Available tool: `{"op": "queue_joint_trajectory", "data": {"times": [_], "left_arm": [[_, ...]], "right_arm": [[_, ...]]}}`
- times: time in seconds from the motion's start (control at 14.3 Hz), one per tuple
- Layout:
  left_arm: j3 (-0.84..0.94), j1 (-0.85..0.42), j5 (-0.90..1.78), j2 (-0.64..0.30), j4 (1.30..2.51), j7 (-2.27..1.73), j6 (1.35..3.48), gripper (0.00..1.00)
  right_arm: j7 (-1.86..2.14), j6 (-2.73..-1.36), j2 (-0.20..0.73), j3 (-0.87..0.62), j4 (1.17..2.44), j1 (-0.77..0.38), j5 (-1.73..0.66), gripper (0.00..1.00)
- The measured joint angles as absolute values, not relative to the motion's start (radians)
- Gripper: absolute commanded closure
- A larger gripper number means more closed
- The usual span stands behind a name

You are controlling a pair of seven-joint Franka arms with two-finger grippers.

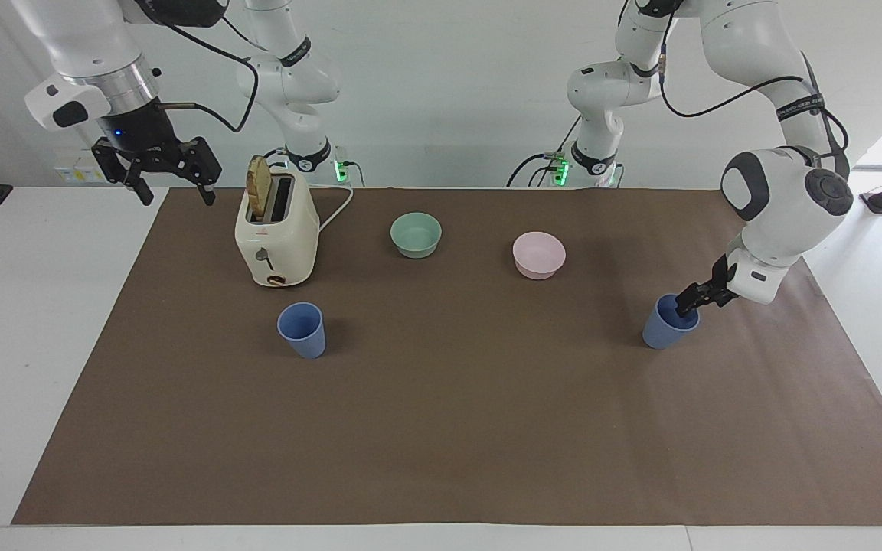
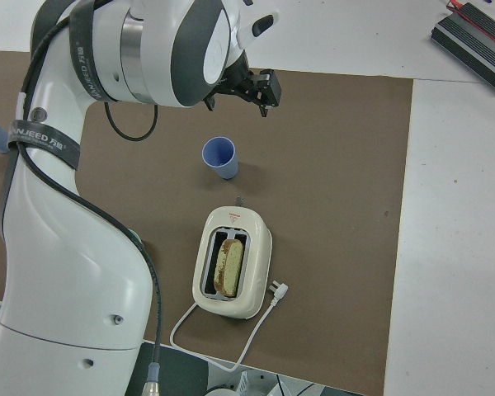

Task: Stack blue cups with both arms
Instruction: 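Reach the left gripper to the blue cup nearest it and grasp it, then carry the blue cup with the left gripper toward the table center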

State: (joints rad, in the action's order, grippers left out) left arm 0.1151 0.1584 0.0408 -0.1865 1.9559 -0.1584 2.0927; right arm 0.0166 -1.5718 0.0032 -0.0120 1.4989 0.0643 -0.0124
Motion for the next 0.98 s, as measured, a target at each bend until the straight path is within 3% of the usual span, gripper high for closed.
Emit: {"op": "queue_joint_trajectory", "data": {"times": [0.07,0.14,0.63,0.98], "left_arm": [[0.116,0.152,0.041,-0.186,1.961,-0.169,2.093,0.8],[0.116,0.146,0.041,-0.185,1.964,-0.184,2.094,1.0],[0.117,0.138,0.053,-0.183,1.945,-0.201,2.112,1.0],[0.128,0.129,0.136,-0.167,1.766,-0.265,1.946,1.0]], "right_arm": [[0.017,-1.572,0.003,-0.012,1.499,0.064,-0.012,0.0],[0.017,-1.572,0.003,-0.012,1.499,0.064,-0.012,0.0],[0.017,-1.572,0.003,-0.012,1.499,0.064,-0.012,0.0],[0.017,-1.572,0.003,-0.012,1.499,0.064,-0.012,0.0]]}}
